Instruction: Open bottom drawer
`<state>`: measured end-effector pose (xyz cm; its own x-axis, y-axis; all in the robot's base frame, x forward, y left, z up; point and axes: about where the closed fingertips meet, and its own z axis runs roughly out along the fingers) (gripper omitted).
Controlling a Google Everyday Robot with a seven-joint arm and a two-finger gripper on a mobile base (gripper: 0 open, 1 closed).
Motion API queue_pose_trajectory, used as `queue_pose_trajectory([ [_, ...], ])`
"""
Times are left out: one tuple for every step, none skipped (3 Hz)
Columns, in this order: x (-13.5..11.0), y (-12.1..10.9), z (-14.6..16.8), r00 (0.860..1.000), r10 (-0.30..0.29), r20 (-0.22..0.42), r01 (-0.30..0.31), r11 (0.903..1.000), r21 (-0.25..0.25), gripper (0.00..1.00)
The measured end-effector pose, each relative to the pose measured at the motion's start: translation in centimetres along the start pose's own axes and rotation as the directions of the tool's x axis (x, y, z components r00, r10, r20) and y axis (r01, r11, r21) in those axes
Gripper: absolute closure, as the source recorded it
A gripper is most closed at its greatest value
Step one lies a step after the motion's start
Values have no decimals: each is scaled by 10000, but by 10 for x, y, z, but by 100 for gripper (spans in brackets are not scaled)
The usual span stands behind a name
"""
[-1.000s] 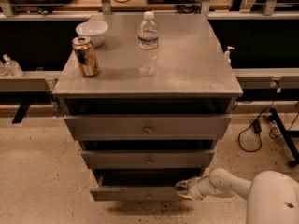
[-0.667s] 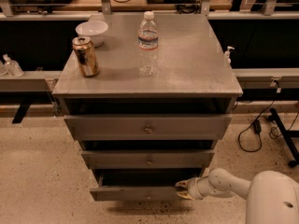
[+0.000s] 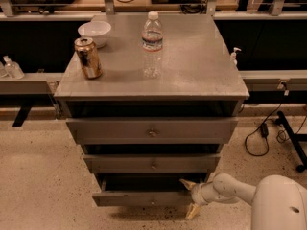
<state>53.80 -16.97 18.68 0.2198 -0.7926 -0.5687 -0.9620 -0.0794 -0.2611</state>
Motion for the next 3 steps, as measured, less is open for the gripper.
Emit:
queue_pose_trajectory([
  [-1, 3, 2, 9997, 140, 185, -135, 9996, -259, 0],
  [1, 10, 7, 9983, 461, 351, -436, 9966, -700, 18],
  [5, 19, 10, 9959, 833, 357, -793, 9916, -1017, 39],
])
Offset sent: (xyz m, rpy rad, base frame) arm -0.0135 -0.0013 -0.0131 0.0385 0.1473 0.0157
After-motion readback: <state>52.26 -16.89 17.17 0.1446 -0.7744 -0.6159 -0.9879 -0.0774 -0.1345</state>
